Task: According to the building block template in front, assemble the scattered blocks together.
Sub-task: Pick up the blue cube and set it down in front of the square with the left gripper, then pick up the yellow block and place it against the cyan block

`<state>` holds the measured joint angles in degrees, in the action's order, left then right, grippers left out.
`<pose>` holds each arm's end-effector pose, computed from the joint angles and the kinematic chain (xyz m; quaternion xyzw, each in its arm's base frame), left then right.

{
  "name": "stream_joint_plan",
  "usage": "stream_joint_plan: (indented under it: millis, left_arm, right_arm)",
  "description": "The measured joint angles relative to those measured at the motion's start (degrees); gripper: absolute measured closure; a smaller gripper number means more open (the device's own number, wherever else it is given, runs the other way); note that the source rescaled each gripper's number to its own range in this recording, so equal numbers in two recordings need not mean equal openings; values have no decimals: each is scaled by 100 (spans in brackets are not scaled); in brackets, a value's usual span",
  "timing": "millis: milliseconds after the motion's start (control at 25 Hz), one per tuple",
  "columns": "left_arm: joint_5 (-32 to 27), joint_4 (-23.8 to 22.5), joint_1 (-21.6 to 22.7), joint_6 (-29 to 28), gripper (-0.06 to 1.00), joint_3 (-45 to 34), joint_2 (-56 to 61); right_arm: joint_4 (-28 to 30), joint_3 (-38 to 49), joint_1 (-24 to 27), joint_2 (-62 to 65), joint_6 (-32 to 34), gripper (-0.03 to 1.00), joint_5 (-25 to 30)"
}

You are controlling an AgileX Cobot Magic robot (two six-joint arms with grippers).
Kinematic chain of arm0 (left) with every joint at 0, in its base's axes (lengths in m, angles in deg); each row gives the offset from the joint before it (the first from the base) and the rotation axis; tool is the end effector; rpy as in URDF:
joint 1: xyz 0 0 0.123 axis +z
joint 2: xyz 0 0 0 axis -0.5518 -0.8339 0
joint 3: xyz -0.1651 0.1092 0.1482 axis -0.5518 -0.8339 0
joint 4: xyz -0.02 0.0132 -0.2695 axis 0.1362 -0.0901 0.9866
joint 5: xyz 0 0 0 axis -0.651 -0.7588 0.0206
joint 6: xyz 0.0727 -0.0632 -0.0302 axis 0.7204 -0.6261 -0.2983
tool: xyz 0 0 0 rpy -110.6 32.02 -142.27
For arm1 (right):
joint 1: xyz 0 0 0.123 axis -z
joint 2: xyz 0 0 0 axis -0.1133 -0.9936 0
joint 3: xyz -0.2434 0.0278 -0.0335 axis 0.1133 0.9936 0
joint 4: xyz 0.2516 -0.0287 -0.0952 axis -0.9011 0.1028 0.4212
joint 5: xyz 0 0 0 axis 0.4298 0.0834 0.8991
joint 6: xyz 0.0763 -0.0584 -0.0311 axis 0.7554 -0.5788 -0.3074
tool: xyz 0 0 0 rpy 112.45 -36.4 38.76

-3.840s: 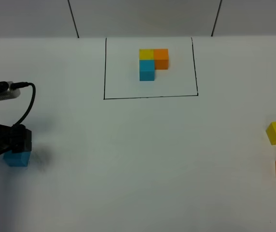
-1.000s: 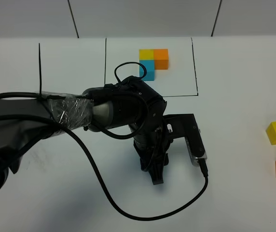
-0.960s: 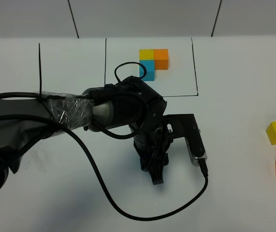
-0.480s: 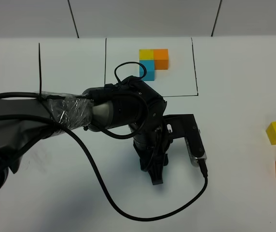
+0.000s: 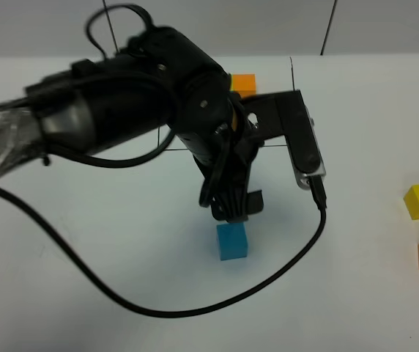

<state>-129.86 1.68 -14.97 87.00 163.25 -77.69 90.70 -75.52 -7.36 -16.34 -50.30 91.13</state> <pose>0.2820 -0.3076 0.2146 0.6428 0.7249 0.0074 0.2475 0.0564 -0.0119 0.2829 0.0523 0.8501 -0.0343 0.5229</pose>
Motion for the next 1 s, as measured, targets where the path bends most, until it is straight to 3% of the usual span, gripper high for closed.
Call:
stream_joint_plan:
  millis: [240, 480, 760, 1000]
  left_arm:
    - [-893, -1227, -4, -501, 2, 2, 1459]
    - [-2063, -2222, -4, -1527, 13, 6, 2994]
    - [-2067, -2158, -4, -2282, 17, -9, 4630]
    - [-2069, -1732, -4, -2351, 24, -78, 6092]
  right_arm:
    - [0, 0, 0, 0, 0, 96, 0]
    - [0, 0, 0, 0, 0, 96, 0]
    - [0, 0, 0, 0, 0, 96, 0]
    - [0, 0, 0, 0, 0, 96, 0]
